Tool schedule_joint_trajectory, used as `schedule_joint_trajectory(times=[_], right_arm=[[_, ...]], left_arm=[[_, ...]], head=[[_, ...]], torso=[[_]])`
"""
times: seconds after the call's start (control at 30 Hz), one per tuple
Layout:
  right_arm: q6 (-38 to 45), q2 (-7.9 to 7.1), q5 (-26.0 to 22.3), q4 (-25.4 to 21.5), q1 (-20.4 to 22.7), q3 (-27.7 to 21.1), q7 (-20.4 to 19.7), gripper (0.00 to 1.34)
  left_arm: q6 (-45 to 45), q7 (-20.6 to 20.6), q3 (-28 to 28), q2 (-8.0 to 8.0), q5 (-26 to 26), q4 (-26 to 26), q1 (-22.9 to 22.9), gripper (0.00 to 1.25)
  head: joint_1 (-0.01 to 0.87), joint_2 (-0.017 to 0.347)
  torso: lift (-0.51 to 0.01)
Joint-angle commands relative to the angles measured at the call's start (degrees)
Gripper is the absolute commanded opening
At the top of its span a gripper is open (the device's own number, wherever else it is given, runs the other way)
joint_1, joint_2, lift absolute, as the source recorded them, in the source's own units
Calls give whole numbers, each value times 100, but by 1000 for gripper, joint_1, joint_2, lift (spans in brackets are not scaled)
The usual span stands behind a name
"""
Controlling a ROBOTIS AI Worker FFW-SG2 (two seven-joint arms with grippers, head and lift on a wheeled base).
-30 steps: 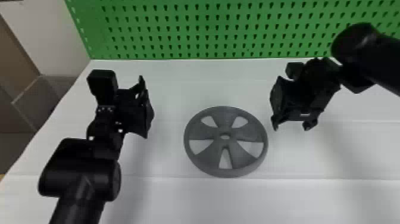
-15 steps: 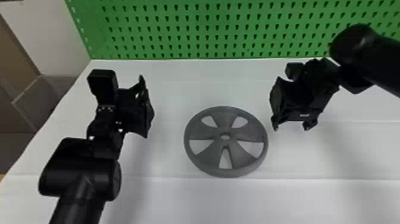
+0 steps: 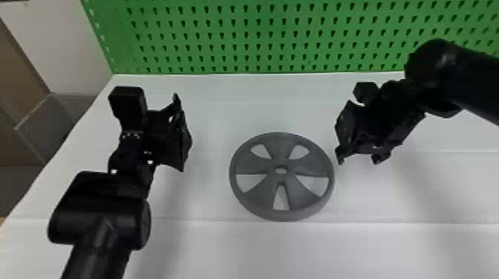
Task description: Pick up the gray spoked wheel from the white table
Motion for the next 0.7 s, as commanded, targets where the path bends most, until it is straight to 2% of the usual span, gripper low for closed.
schedule_joint_trajectory(times=[0.0, 0.1, 0.2, 0.37, 0.5, 0.67], right_arm=[[-32, 66, -15, -7, -4, 93, -5, 1029], [-32, 110, -209, -7, -4, 225, -22, 1029], [-15, 137, -472, -7, 5, 242, -330, 1029], [47, 172, -534, 2, 93, -30, -462, 1029], [135, 251, -727, 2, 172, -390, -1156, 1029], [126, 321, -1676, 178, 233, -681, -2395, 1029]], left_arm=[[0, 5, 10, 0, 8, 0, 8, 761], [0, 5, 10, 0, 8, 0, 8, 761], [0, 5, 10, 0, 16, 0, 8, 761], [0, 5, 19, 0, 25, 0, 8, 761], [0, 5, 19, 0, 25, 0, 8, 761], [0, 5, 19, 9, 25, 0, -9, 761]], head=[[779, 98], [779, 98], [779, 98], [779, 98], [779, 98], [779, 98]], torso=[[-73], [-73], [-73], [-73], [-73], [-73]])
